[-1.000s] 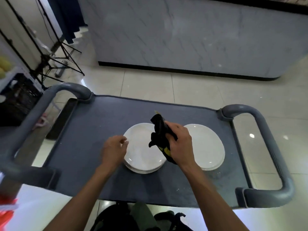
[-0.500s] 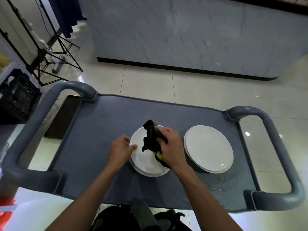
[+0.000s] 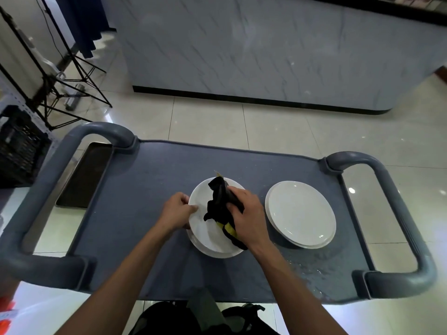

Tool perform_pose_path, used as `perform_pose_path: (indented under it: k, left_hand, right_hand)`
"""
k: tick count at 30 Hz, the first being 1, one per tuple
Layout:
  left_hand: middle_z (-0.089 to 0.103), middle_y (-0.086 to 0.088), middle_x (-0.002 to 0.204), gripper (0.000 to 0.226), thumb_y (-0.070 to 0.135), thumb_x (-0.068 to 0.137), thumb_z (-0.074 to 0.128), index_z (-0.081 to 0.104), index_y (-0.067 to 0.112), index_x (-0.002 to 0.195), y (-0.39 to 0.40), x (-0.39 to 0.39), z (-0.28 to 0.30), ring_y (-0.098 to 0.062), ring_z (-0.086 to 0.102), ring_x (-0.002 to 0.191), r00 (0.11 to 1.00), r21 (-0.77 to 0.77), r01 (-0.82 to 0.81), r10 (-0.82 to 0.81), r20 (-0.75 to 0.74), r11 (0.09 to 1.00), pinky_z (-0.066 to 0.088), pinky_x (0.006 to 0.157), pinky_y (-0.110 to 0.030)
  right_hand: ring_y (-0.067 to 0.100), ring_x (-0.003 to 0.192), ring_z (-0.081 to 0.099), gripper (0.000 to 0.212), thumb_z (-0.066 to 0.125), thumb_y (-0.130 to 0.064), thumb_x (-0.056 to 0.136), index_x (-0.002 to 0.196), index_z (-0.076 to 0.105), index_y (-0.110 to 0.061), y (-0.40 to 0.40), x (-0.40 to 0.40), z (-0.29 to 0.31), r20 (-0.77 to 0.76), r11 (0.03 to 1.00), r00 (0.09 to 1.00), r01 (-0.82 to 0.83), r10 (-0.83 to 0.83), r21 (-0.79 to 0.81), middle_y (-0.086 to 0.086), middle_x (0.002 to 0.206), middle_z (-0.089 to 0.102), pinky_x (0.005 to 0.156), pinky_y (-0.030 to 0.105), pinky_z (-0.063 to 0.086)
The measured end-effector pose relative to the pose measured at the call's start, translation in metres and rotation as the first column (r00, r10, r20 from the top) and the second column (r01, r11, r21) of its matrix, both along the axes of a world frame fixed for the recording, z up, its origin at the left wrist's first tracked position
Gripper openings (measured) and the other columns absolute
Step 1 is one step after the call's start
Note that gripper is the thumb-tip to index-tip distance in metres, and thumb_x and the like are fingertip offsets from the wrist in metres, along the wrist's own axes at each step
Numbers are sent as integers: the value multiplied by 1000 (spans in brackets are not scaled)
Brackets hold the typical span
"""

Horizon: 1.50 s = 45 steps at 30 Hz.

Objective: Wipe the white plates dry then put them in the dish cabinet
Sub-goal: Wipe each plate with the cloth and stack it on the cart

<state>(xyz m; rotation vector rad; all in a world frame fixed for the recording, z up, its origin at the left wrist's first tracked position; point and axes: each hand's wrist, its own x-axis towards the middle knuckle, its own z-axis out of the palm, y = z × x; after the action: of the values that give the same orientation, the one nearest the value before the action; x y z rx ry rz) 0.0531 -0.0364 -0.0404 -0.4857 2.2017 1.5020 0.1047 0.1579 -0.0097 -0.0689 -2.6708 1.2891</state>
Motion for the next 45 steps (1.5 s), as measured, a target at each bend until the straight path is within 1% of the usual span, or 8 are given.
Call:
perform_pose_path:
  k: [5, 10, 16, 19, 26, 32, 38, 45]
  left_hand:
    - [68, -12, 88, 10, 3, 93, 59, 56, 12, 97, 0, 2, 17, -21, 69, 63, 992, 304, -24, -14, 123, 952, 53, 46, -32]
    - [73, -13, 100, 38, -8, 91, 52, 69, 16, 114, -3, 8, 21, -26, 70, 74, 991, 388, 38, -84, 101, 921, 55, 51, -33]
    - [72, -3, 76, 40, -13, 86, 53, 72, 12, 110, -5, 15, 18, -16, 67, 56, 995, 447, -39, -7, 99, 894, 47, 41, -25]
    - [73, -3, 77, 41, -13, 84, 55, 73, 15, 108, 0, 20, 19, -18, 68, 58, 997, 461, -48, 17, 70, 886, 50, 44, -27]
    - [74, -10, 82, 44, -15, 82, 54, 74, 14, 108, 11, 23, 29, -22, 69, 67, 998, 497, 61, -63, -12, 865, 54, 53, -32]
    - [75, -17, 91, 43, -16, 79, 56, 78, 15, 99, 15, 20, 44, -32, 72, 75, 982, 528, 190, -171, -85, 827, 59, 64, -43]
    - [74, -16, 90, 41, -7, 70, 64, 79, 19, 99, 10, 17, 55, -30, 67, 71, 989, 580, 143, -93, -115, 802, 55, 59, -41]
    - [76, -9, 85, 46, -16, 79, 55, 78, 20, 98, 5, 16, 61, -22, 69, 66, 989, 609, 8, 85, -125, 793, 55, 50, -34]
  right_hand:
    - [14, 112, 60, 41, 67, -4, 87, 125, 68, -19, -6, 7, -5, 8, 1000, 1000, 10, -10, 3, -6, 119, 69, 102, 41, 47]
    - [18, 115, 56, 39, 66, -6, 88, 125, 68, -19, -11, 19, -15, 82, 997, 997, -12, 6, 73, -4, 123, 67, 103, 39, 44]
    - [20, 133, 47, 57, 65, -17, 90, 144, 53, -27, -9, 34, -22, 154, 969, 988, -64, 28, 237, -3, 145, 53, 112, 41, 37]
    - [18, 137, 42, 59, 62, -21, 93, 148, 46, -34, -8, 39, -22, 186, 941, 983, -69, 7, 332, -7, 150, 48, 111, 41, 34]
    - [30, 120, 57, 45, 65, -6, 90, 130, 67, -25, -12, 35, -9, 0, 933, 998, 57, -61, 356, 3, 132, 63, 94, 47, 43]
    - [27, 119, 55, 40, 62, -9, 93, 129, 68, -25, -17, 8, 25, -113, 943, 993, 79, -44, 324, 1, 129, 63, 96, 46, 41]
    - [26, 119, 53, 41, 61, -11, 95, 132, 65, -26, -11, -27, 54, -175, 930, 975, 186, -135, 318, 0, 132, 61, 99, 46, 41]
    - [25, 120, 50, 42, 58, -12, 96, 135, 63, -28, 6, -46, 60, -163, 902, 965, 252, -206, 350, -3, 134, 58, 101, 44, 36]
